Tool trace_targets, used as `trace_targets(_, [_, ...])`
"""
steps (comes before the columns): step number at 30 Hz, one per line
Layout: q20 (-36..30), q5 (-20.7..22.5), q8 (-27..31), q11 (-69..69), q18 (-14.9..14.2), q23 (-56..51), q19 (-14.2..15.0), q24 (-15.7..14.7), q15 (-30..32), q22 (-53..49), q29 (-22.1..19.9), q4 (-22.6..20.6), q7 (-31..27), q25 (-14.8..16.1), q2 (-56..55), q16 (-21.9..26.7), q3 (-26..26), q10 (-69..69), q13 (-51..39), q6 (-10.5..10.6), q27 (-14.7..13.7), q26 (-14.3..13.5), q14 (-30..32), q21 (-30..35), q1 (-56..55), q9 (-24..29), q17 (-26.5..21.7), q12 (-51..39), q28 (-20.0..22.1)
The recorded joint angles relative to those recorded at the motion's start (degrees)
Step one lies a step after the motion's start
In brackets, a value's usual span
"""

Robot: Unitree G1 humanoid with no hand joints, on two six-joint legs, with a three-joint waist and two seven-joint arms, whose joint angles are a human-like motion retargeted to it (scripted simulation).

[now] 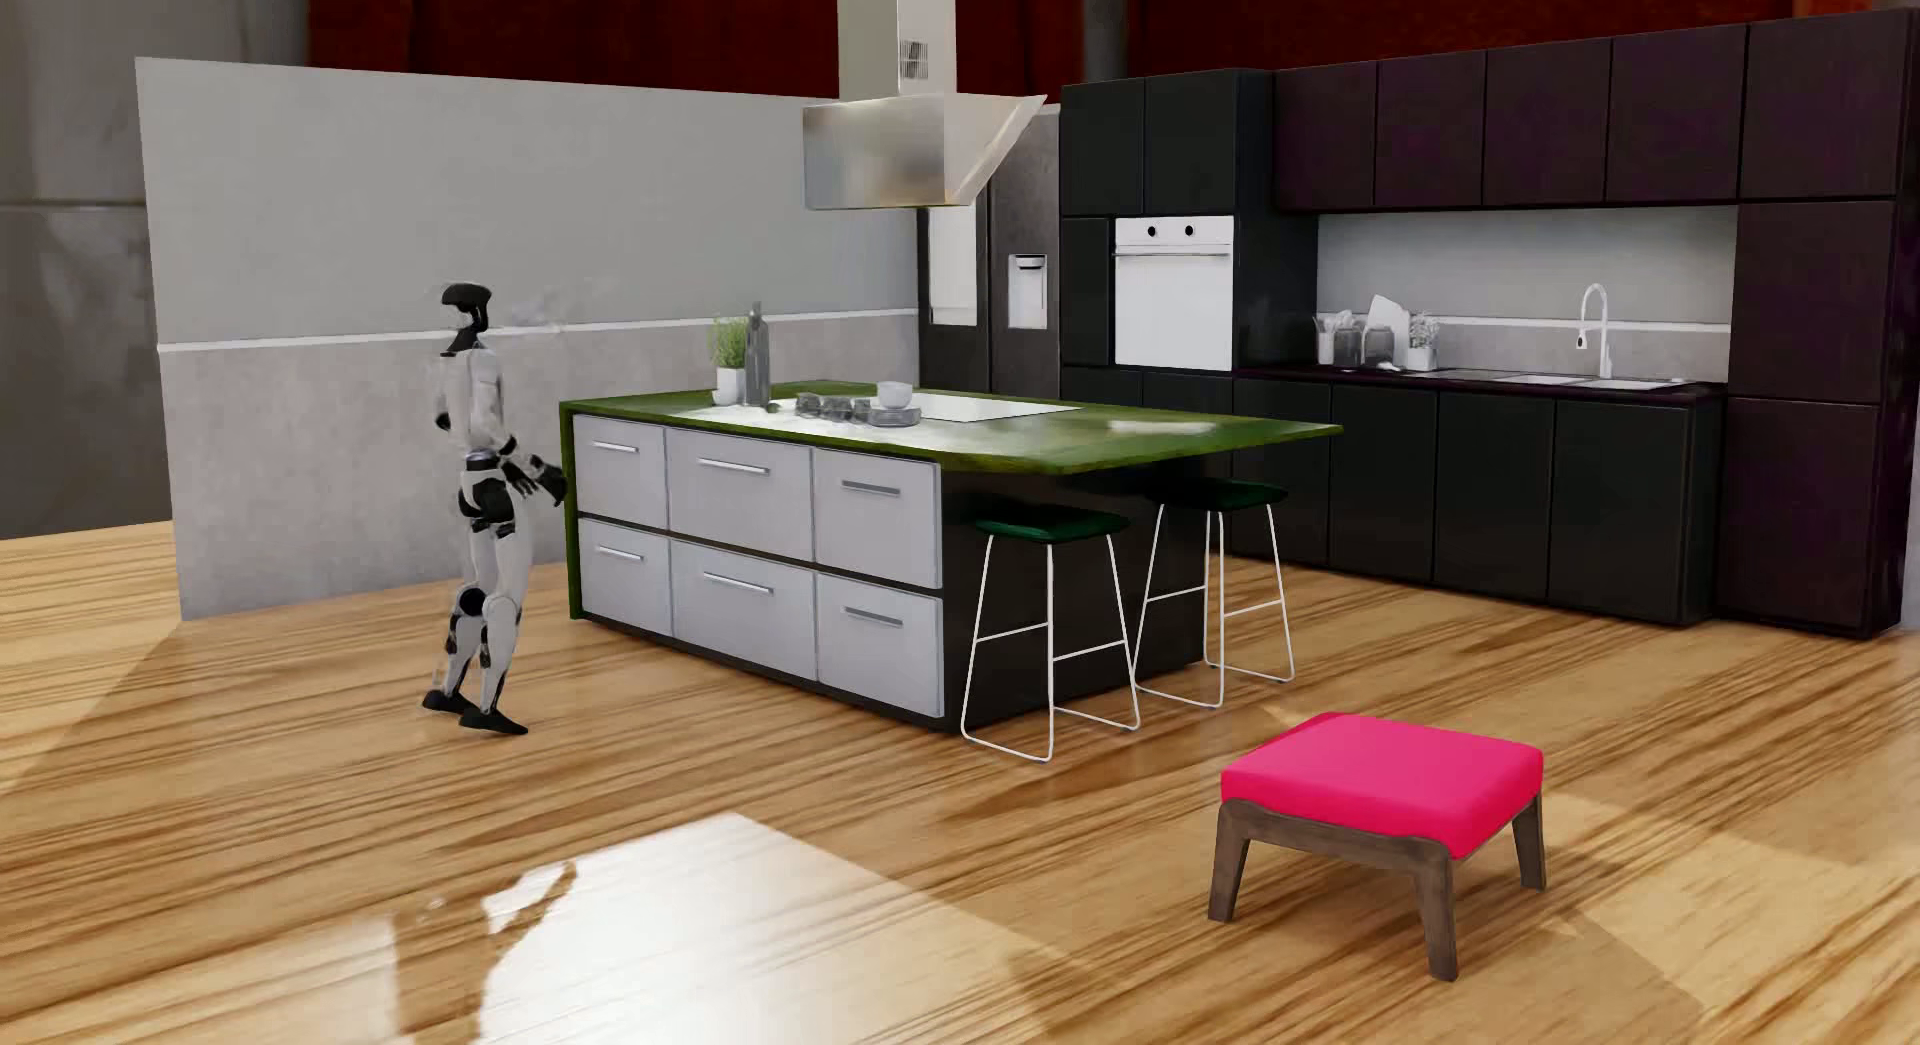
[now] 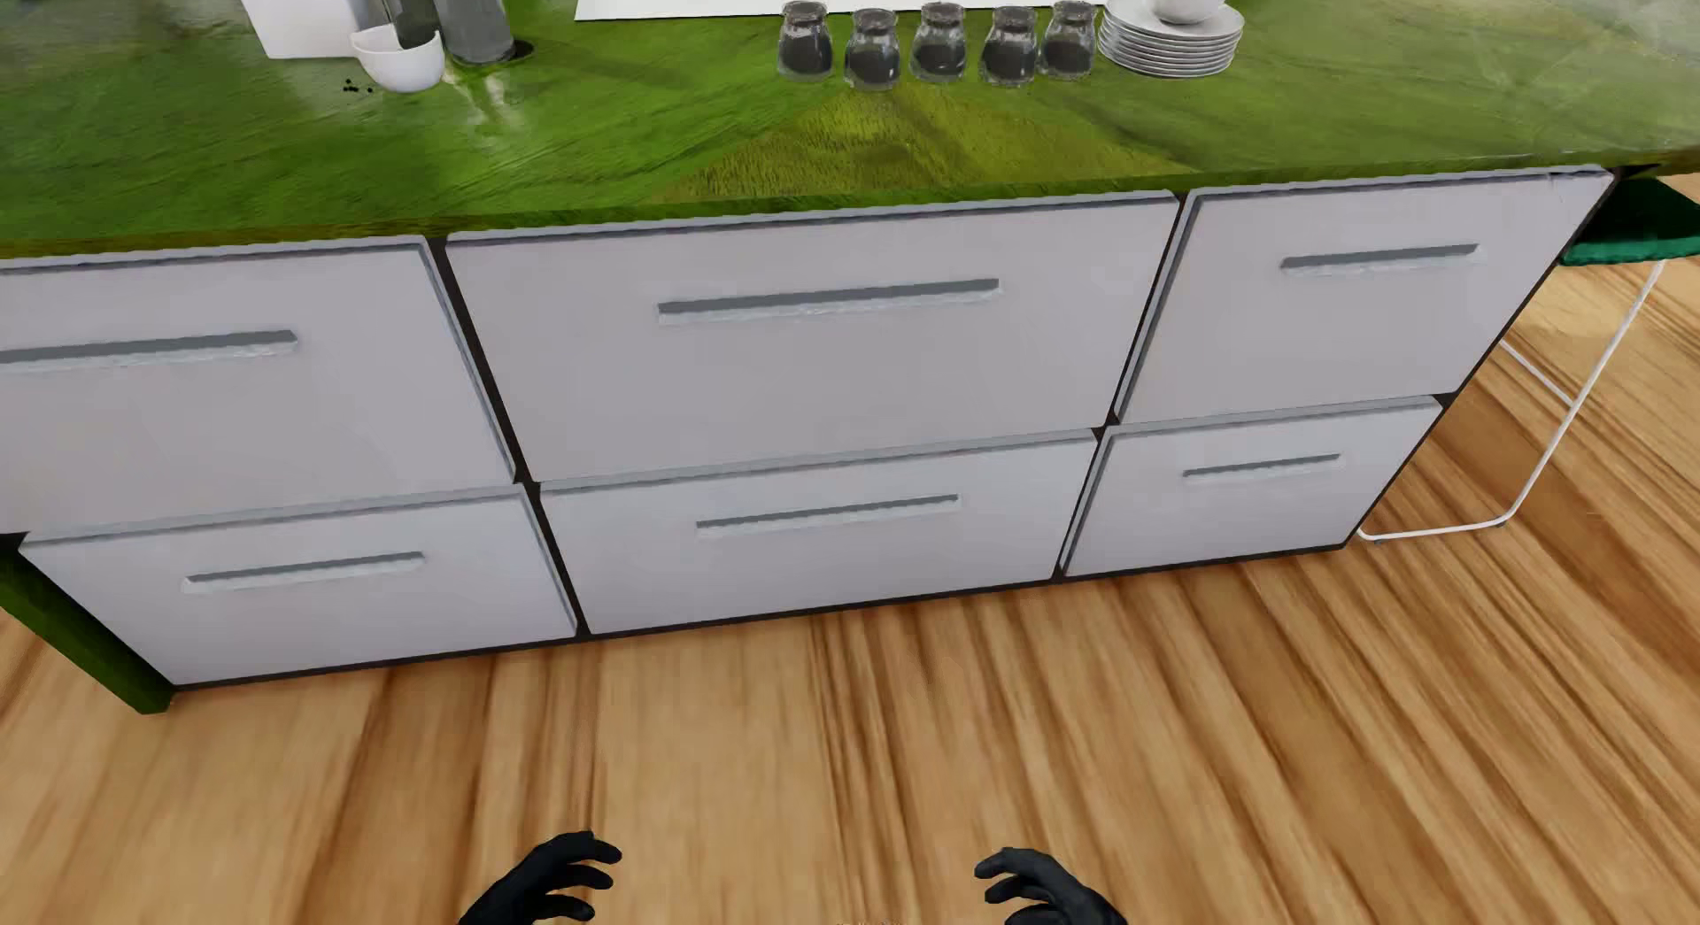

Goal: Stretch up

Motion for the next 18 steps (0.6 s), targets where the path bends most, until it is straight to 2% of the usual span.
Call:
trace_targets(1, [1.11, 0.36, 0.0, 0.13, 0.0, 0.31, 0.0, 0.0, -0.82, 0.2, 0.0, 0.52, 0.0, 0.0, -0.27, -0.17, 0.73, -0.45, -0.06, 0.27, 0.0, 0.0, -0.17, 0.22, 0.61, -0.44, 0.05, 0.27, 0.0])
trace_targets(2, [-3.62, 0.46, 0.0, 0.84, 0.0, 0.57, 0.0, 0.0, -1.55, 0.15, 0.0, 0.55, 0.0, 0.0, -0.55, 0.3, 0.94, -0.49, 0.32, 0.13, 0.0, 0.0, -0.18, -0.3, 0.63, -0.62, 0.19, -0.3, 0.0])
trace_targets(10, [-3.71, 0.39, 0.0, 0.65, 0.0, 1.34, 0.0, 0.0, -1.47, -0.41, 0.0, 0.57, 0.0, 0.0, -0.31, 0.56, 0.89, -0.47, -0.98, 0.04, 0.0, 0.0, -0.11, -1.1, 0.83, -0.44, 0.6, -1.03, 0.0])
trace_targets(15, [-6.91, 0.22, 0.0, 1.0, 0.0, 0.86, 0.0, 0.0, -1.82, -1.5, 0.0, 0.42, 0.0, 0.0, -0.31, 2.08, 1.39, -0.62, -6.47, 0.41, 0.0, 0.0, 0.23, -1.41, 1.15, -0.41, -0.43, -5.97, 0.0])
trace_targets(18, [-8.75, 0.39, 0.0, 1.0, 0.0, -1.61, 0.0, 0.0, -1.54, -3.59, 0.0, 0.63, 0.0, 0.0, -0.71, 4.19, 1.66, -0.57, -13.22, 1.08, 0.0, 0.0, 0.56, -2.25, 0.67, -0.66, -3.02, -12.66, 0.0])
